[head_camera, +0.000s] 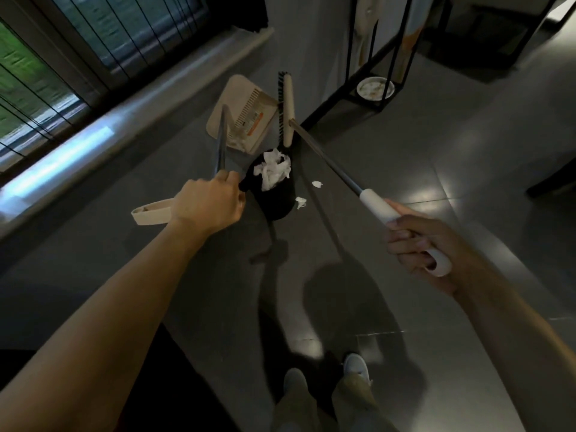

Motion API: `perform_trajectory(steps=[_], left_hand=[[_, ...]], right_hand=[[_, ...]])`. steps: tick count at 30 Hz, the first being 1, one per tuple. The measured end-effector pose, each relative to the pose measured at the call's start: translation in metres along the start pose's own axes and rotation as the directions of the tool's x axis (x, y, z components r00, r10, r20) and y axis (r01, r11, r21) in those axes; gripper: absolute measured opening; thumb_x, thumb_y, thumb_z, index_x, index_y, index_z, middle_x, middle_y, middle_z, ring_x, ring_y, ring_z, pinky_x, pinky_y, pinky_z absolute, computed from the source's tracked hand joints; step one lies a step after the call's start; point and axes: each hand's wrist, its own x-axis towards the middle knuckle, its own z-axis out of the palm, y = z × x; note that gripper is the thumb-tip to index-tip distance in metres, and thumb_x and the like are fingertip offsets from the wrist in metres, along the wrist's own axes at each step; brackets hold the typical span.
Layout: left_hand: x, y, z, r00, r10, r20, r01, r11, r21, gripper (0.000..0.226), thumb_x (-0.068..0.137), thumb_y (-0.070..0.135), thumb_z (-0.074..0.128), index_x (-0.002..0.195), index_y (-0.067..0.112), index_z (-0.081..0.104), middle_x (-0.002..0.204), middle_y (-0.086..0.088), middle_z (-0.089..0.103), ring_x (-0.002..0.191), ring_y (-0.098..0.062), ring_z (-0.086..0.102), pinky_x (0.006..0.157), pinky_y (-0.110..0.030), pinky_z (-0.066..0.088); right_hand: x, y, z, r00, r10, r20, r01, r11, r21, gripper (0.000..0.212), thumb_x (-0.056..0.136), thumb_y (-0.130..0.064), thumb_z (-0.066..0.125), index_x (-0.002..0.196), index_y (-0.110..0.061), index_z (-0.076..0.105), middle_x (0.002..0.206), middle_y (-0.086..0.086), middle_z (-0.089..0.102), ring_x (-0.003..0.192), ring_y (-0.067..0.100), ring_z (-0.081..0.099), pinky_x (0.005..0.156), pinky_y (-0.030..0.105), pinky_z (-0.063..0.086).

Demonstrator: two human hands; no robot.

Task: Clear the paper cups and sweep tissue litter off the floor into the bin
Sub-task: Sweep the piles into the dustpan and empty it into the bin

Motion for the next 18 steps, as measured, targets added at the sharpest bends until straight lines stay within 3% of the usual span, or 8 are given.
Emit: perform_trajectory(steps=[3, 5, 7, 10, 12, 15, 18], left_hand=[[-0.004, -0.001, 0.0, 1.0, -0.022, -0.008, 0.021, 0.999, -0.039, 0.035, 0.098, 0.038, 0.035, 0.117, 0.012, 0.047, 0.121, -0.01, 0.054, 0.091, -0.032, 0.062, 0.074, -0.039, 0.048], [-0.006, 0.002, 0.007, 0.999, -0.03, -0.01, 0.03, 0.998, -0.06, 0.034, 0.098, 0.038, 0.034, 0.116, 0.012, 0.048, 0.121, -0.01, 0.055, 0.092, -0.032, 0.062, 0.074, -0.039, 0.049], [-0.009, 0.007, 0.019, 0.999, -0.031, 0.017, 0.033, 0.995, -0.091, 0.035, 0.099, 0.038, 0.034, 0.116, 0.012, 0.048, 0.119, -0.009, 0.055, 0.092, -0.031, 0.062, 0.077, -0.04, 0.051], [-0.012, 0.014, 0.036, 0.998, -0.045, 0.041, 0.05, 0.989, -0.136, 0.034, 0.099, 0.037, 0.034, 0.118, 0.013, 0.049, 0.119, -0.009, 0.056, 0.093, -0.031, 0.062, 0.078, -0.041, 0.051], [-0.013, 0.018, 0.042, 0.999, -0.024, 0.047, 0.03, 0.991, -0.132, 0.035, 0.099, 0.037, 0.034, 0.119, 0.013, 0.048, 0.121, -0.008, 0.055, 0.094, -0.031, 0.063, 0.077, -0.039, 0.051], [-0.013, 0.02, 0.041, 0.998, 0.043, 0.052, -0.039, 0.996, -0.077, 0.036, 0.099, 0.038, 0.033, 0.121, 0.013, 0.047, 0.123, -0.008, 0.054, 0.094, -0.03, 0.063, 0.076, -0.038, 0.053], [-0.009, 0.015, 0.029, 0.998, 0.048, 0.041, -0.045, 0.996, -0.072, 0.036, 0.099, 0.038, 0.033, 0.12, 0.013, 0.048, 0.119, -0.008, 0.056, 0.091, -0.029, 0.063, 0.077, -0.041, 0.053]], right_hand=[[0.002, 0.003, 0.005, 1.0, -0.004, -0.028, 0.004, 1.0, 0.005, 0.086, 0.039, -0.008, 0.088, 0.118, -0.018, 0.055, 0.052, -0.003, 0.041, 0.03, -0.001, 0.035, 0.023, 0.011, 0.027], [0.003, 0.005, 0.005, 0.998, -0.018, -0.055, 0.017, 1.0, -0.009, 0.049, 0.072, -0.005, 0.063, 0.118, -0.019, 0.054, 0.05, -0.004, 0.039, 0.028, -0.001, 0.032, 0.023, 0.01, 0.024], [0.004, 0.008, 0.004, 0.996, -0.023, -0.081, 0.022, 1.0, -0.014, 0.039, 0.079, -0.003, 0.048, 0.114, -0.019, 0.056, 0.05, -0.004, 0.037, 0.028, -0.001, 0.031, 0.023, 0.009, 0.023], [0.006, 0.014, -0.004, 0.999, -0.007, -0.042, 0.008, 0.999, 0.032, 0.057, 0.045, -0.005, 0.085, 0.097, -0.013, 0.062, 0.049, -0.002, 0.041, 0.029, 0.0, 0.034, 0.022, 0.012, 0.026], [0.005, 0.018, -0.009, 0.999, 0.034, -0.031, -0.032, 0.998, 0.058, 0.071, 0.025, -0.007, 0.094, 0.087, -0.011, 0.059, 0.046, -0.002, 0.041, 0.028, 0.001, 0.034, 0.022, 0.012, 0.027], [0.001, 0.02, -0.013, 0.999, 0.014, -0.04, -0.01, 0.996, 0.089, 0.092, 0.021, -0.007, 0.095, 0.106, -0.012, 0.06, 0.051, -0.002, 0.042, 0.029, 0.001, 0.035, 0.022, 0.011, 0.026], [-0.004, 0.017, -0.016, 0.999, 0.008, -0.044, -0.003, 0.993, 0.115, 0.084, 0.021, -0.006, 0.095, 0.097, -0.011, 0.057, 0.05, -0.002, 0.041, 0.029, 0.001, 0.035, 0.022, 0.012, 0.026]])
